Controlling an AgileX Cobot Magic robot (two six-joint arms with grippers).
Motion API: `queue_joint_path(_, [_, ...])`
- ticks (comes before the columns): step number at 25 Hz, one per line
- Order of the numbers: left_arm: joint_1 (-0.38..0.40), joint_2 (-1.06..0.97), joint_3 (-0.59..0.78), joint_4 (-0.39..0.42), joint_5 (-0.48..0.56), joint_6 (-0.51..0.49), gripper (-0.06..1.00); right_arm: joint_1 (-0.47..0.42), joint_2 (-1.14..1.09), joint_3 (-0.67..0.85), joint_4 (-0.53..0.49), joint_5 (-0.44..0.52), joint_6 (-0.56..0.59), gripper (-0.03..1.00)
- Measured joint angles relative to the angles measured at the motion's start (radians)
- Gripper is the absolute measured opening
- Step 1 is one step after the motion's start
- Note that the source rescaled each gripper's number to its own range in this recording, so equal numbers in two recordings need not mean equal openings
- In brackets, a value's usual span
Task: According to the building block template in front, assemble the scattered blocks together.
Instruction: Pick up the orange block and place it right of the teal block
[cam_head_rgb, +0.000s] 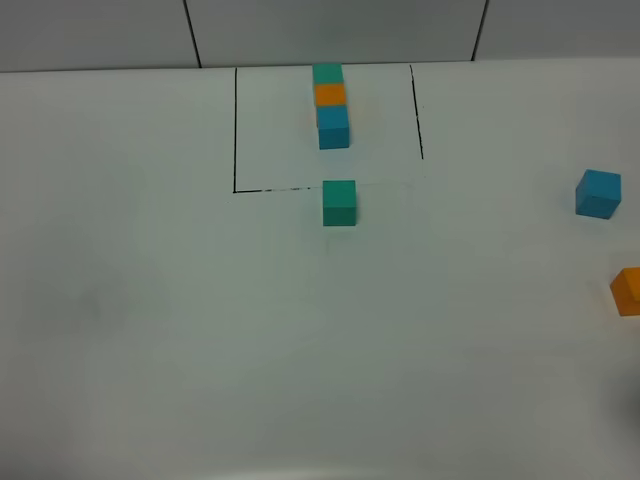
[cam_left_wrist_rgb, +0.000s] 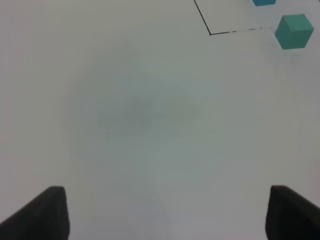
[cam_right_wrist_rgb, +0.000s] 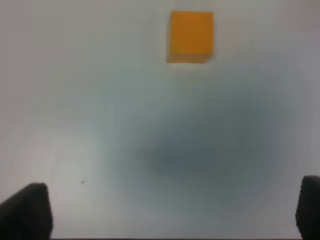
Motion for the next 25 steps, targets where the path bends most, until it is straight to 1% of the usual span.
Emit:
queue_joint_path(4, [0.0,0.0,0.0,0.0,0.0,0.0,0.79,0.0,0.213,-0.058,-0.064,-0.036,-0.008,0.99])
queue_joint_path(6, [0.0,0.0,0.0,0.0,0.0,0.0,0.79,0.0,0.299,-0.068,-0.07,-0.082,-0.021,0.99])
queue_joint_path(10, [0.0,0.0,0.0,0.0,0.0,0.0,0.79,-0.014,0.425,-0.071,-0.058,-0.207,-0.027,1.0])
queue_joint_path(12, [0.0,0.0,0.0,0.0,0.0,0.0,0.79,-0.037,0.475,-0.072,-0.053,-0.246,-0.033,1.0])
queue_joint_path(20, [0.0,0.0,0.0,0.0,0.0,0.0,0.79,-0.09,0.625,-0.072,-0.015,-0.353,-0.073,1.0])
queue_joint_path(25, [0.0,0.0,0.0,0.0,0.0,0.0,0.79,-0.136,0.678,-0.072,0.007,-0.384,-0.1,1.0])
